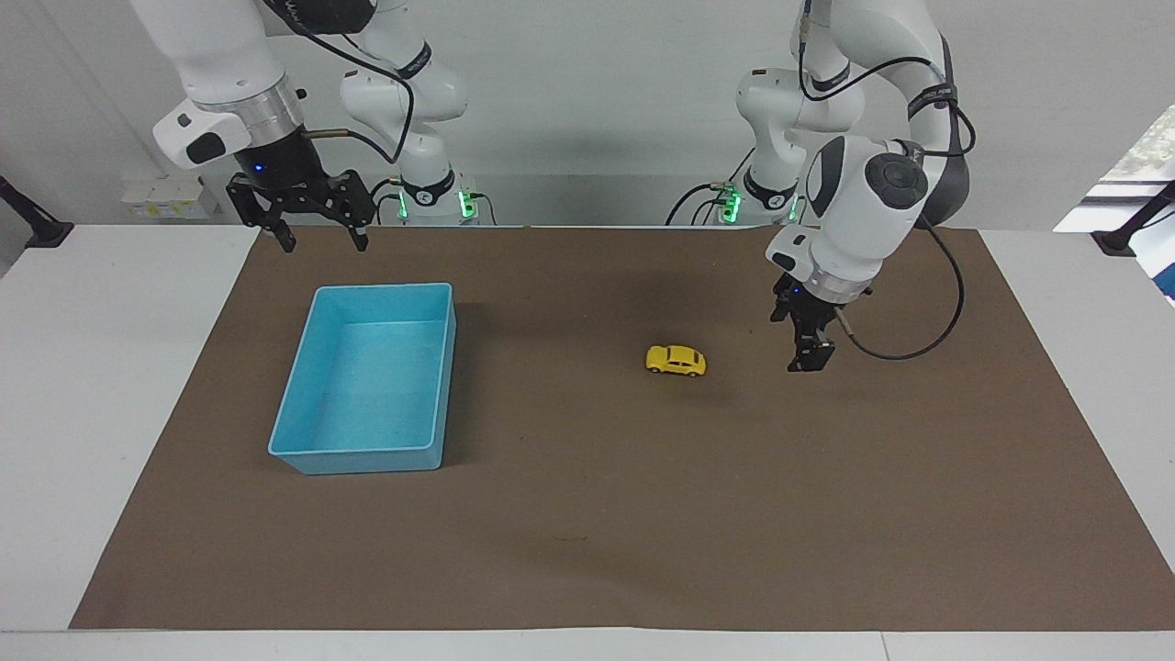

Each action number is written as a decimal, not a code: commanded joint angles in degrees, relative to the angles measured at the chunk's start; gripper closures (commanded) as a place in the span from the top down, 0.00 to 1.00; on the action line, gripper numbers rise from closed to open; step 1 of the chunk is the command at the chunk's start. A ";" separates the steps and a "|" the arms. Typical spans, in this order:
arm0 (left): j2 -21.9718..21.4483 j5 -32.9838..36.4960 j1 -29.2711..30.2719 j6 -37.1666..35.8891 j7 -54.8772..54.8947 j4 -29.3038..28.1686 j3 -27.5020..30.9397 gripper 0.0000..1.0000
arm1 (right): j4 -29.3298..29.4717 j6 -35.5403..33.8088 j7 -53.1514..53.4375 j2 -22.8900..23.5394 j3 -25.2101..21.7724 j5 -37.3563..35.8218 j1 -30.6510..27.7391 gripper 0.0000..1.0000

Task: Wind up and store yellow beetle car
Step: 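Release the car with the left gripper and withdraw it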

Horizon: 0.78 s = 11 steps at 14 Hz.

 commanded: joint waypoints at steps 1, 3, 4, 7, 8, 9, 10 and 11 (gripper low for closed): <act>-1.27 0.16 2.00 -1.12 -12.31 0.68 0.09 1.00 | -0.33 -0.16 0.91 -0.59 0.33 1.00 -0.57 1.00; -1.18 0.25 3.84 -1.30 -21.37 2.43 0.09 1.00 | -0.25 -0.16 0.91 -0.59 0.33 1.00 -0.57 1.00; -1.18 0.94 4.20 -1.30 -25.33 3.05 0.18 1.00 | -0.25 -0.16 0.91 -0.59 0.24 1.00 -0.57 1.00; -1.44 5.07 5.52 -1.91 -39.03 5.24 0.44 1.00 | -0.42 -0.25 0.82 -0.68 0.15 1.00 -0.66 1.00; -1.27 5.25 6.04 -2.87 -42.82 6.73 0.53 1.00 | -0.33 -0.16 0.91 -0.68 0.15 1.00 -0.92 1.00; -1.18 5.26 6.65 -4.62 -45.90 7.88 0.62 1.00 | -0.51 -0.51 0.91 -0.77 0.24 0.91 -0.92 1.00; -1.18 5.17 7.97 -6.47 -49.76 8.93 0.53 1.00 | -0.42 -0.43 0.91 -0.77 0.33 1.00 -0.92 1.00; -1.35 5.17 8.76 -8.23 -54.24 9.90 0.53 1.00 | -0.51 -0.51 0.91 -0.77 0.24 0.91 -1.10 1.00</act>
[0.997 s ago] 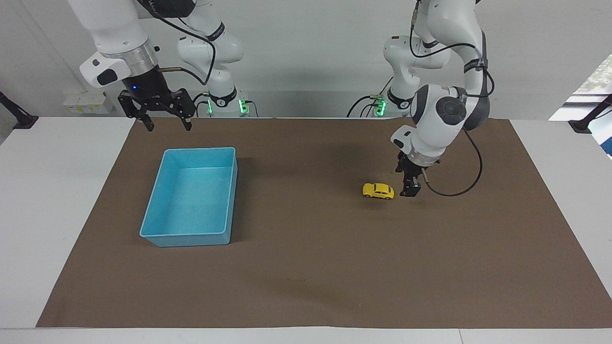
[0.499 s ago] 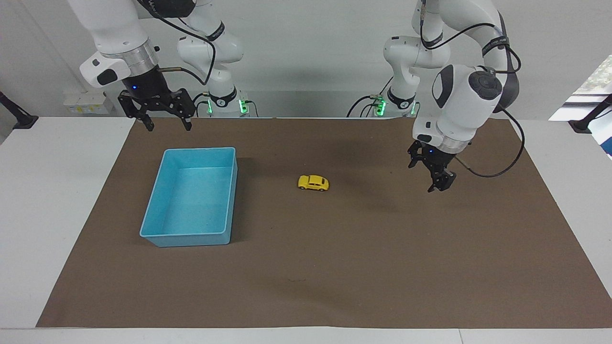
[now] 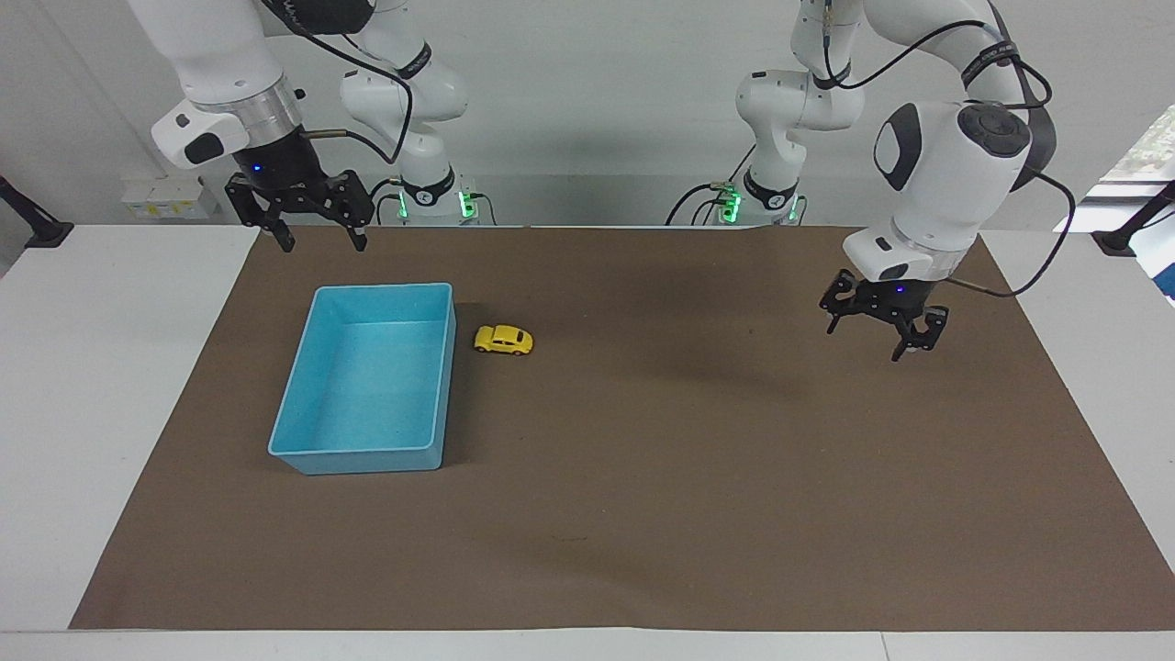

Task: Wind up and store yellow beetle car
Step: 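Release the car with the left gripper and withdraw it, then reach the right gripper down to the car beside the bin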

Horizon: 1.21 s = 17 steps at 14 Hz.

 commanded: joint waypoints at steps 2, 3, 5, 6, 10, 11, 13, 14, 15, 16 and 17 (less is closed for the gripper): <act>-0.40 1.19 2.33 -7.43 -14.31 4.86 -0.47 1.00 | -0.51 -0.52 0.82 -0.76 0.38 0.91 -2.51 1.00; -0.40 1.19 2.59 -9.54 -16.69 6.35 -0.47 1.00 | -0.68 -1.39 0.47 -0.85 0.55 0.83 -2.43 1.00; -0.40 1.10 3.03 -14.98 -18.38 9.86 -0.12 1.00 | -0.60 -2.72 -0.41 -0.94 1.08 0.91 -2.08 1.00; -0.40 1.10 3.64 -17.18 -18.39 11.36 -0.12 1.00 | -0.51 -1.93 -0.50 -0.85 1.17 0.91 -1.99 1.00; -1.36 0.75 4.70 -20.02 -18.39 12.17 -0.20 1.00 | -2.96 -3.77 -5.40 -2.87 1.69 1.09 -1.38 1.00; -1.54 0.75 4.70 -20.10 -18.39 11.73 -0.20 1.00 | -3.67 -3.60 -9.86 -3.22 2.39 1.09 -0.33 1.00; -1.63 0.75 4.61 -20.19 -18.39 11.46 -0.20 1.00 | -7.69 -1.41 -20.40 -5.50 2.57 0.04 2.48 1.00; -1.71 0.75 4.61 -20.37 -18.13 11.55 -0.20 1.00 | -10.15 -0.96 -24.89 -6.29 2.57 0.12 2.49 1.00; -1.63 0.75 4.70 -20.11 -18.12 11.64 -0.20 1.00 | -11.83 -0.87 -30.24 -6.82 2.49 0.21 2.49 1.00; -1.54 0.75 4.61 -19.93 -18.04 11.73 -0.20 1.00 | -12.11 -0.61 -35.51 -6.65 2.49 0.21 2.49 1.00; -1.54 0.75 4.61 -19.84 -18.03 11.73 -0.20 1.00 | -12.98 0.52 -41.83 -6.30 2.49 0.12 2.49 1.00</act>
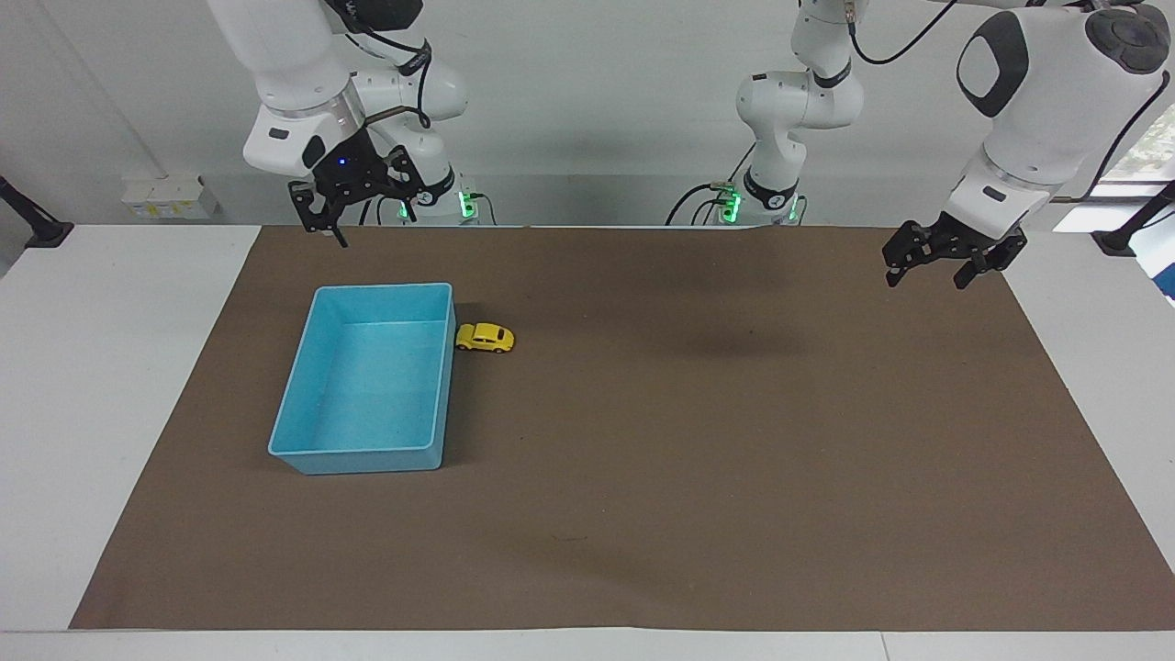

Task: Wind up and store yellow beetle car
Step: 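Reach the right gripper down to the car beside the bin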

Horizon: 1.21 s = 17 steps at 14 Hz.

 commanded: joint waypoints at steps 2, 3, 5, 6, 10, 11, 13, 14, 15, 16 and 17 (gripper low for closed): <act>-0.67 0.70 0.69 -0.60 -0.48 -0.16 -0.62 1.00 | -8.19 6.23 -21.86 -1.76 -0.03 -0.04 -0.34 1.00; -0.67 0.70 0.69 -0.60 -0.48 -0.16 -0.62 1.00 | -9.78 7.73 -24.69 -1.59 -0.03 -0.13 0.10 1.00; -0.67 0.70 0.69 -0.34 -0.48 -0.16 -0.62 1.00 | -11.46 10.72 -29.70 -0.45 -0.03 -0.48 1.24 1.00; -0.67 0.70 0.69 -0.34 -0.48 -0.16 -0.62 1.00 | -11.47 11.86 -31.82 0.69 -0.03 -0.74 1.86 1.00; -0.40 -0.43 0.78 -0.42 -1.79 0.45 -0.62 1.00 | -10.32 17.49 -36.23 7.72 -0.03 -1.10 6.95 1.00; -0.66 -1.22 0.78 -0.95 -2.32 0.54 -0.62 1.00 | -11.02 18.80 -36.41 8.25 -0.03 -1.18 7.22 1.00; -0.14 -1.23 0.69 -4.10 -2.32 3.34 -0.62 1.00 | -12.34 20.39 -37.02 8.17 0.06 -1.18 7.31 1.00; 0.30 -1.23 0.78 -6.29 -2.32 4.66 -0.62 1.00 | -13.74 20.83 -37.55 7.56 -0.02 -1.18 7.23 1.00; 0.21 -1.23 0.87 -6.23 -2.24 4.93 -0.62 1.00 | -15.93 23.27 -37.81 7.03 -0.03 -1.10 7.14 1.00; -0.48 -1.06 1.04 -5.88 -1.71 3.89 -0.53 1.00 | -17.08 25.21 -37.30 6.94 0.06 -1.10 7.40 1.00; -0.58 -0.97 1.22 -6.05 -1.97 3.88 -0.62 1.00 | -17.44 26.10 -36.86 7.55 0.06 -1.10 9.49 1.00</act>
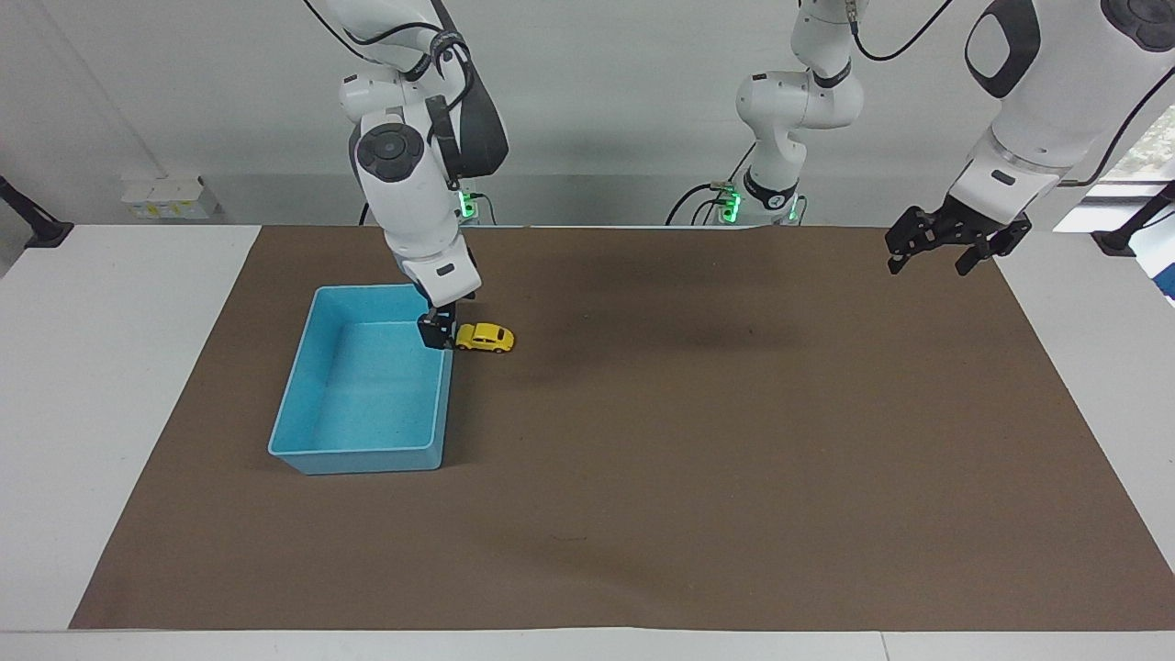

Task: Wind up and store yellow beetle car
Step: 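Reach the right gripper down to the car beside the bin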

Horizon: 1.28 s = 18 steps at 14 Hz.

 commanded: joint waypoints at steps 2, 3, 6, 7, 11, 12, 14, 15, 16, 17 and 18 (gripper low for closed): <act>-0.37 -0.42 1.04 -1.86 -0.38 0.38 -0.67 1.00 | -5.90 6.56 -0.12 -0.71 0.26 -0.73 3.50 1.00; -0.37 -0.33 1.13 -1.78 -0.38 0.47 -0.67 1.00 | -8.00 8.06 0.23 -1.24 0.26 -0.73 4.11 1.00; -0.37 -0.42 1.22 -1.78 -0.38 0.47 -0.58 1.00 | -13.81 11.68 0.59 -4.13 0.26 -0.73 4.38 1.00; -0.37 -0.33 1.13 -1.86 -0.38 0.38 -0.58 1.00 | -15.04 12.20 0.50 -4.75 0.18 -0.73 4.47 1.00; -0.37 -0.33 1.13 -1.77 -0.38 0.38 -0.58 1.00 | -20.06 17.21 0.59 -6.17 0.26 -0.73 4.99 1.00; -0.37 -0.42 1.13 -1.77 -0.29 0.38 -0.58 1.00 | -20.93 19.39 0.68 -5.55 0.18 -0.73 6.04 1.00; -0.37 -0.33 1.13 -1.86 -0.38 0.47 -0.58 1.00 | -21.90 21.08 2.60 -5.11 0.18 -0.82 7.19 1.00; -0.37 -0.33 1.13 -1.78 -0.38 0.47 -0.67 1.00 | -22.34 21.17 2.87 -5.02 0.18 -1.34 8.06 1.00; -0.37 -0.33 1.13 -1.77 -0.38 0.47 -0.58 1.00 | -23.13 21.35 3.22 -5.02 0.18 -2.57 8.16 1.00; -0.37 -0.33 1.13 -1.77 -0.29 0.47 -0.58 1.00 | -24.10 22.05 3.57 -5.37 0.18 -2.93 8.07 1.00; -0.37 -0.33 1.13 -1.86 -0.38 0.38 -0.58 1.00 | -24.71 22.40 3.58 -5.55 0.18 -3.02 8.07 1.00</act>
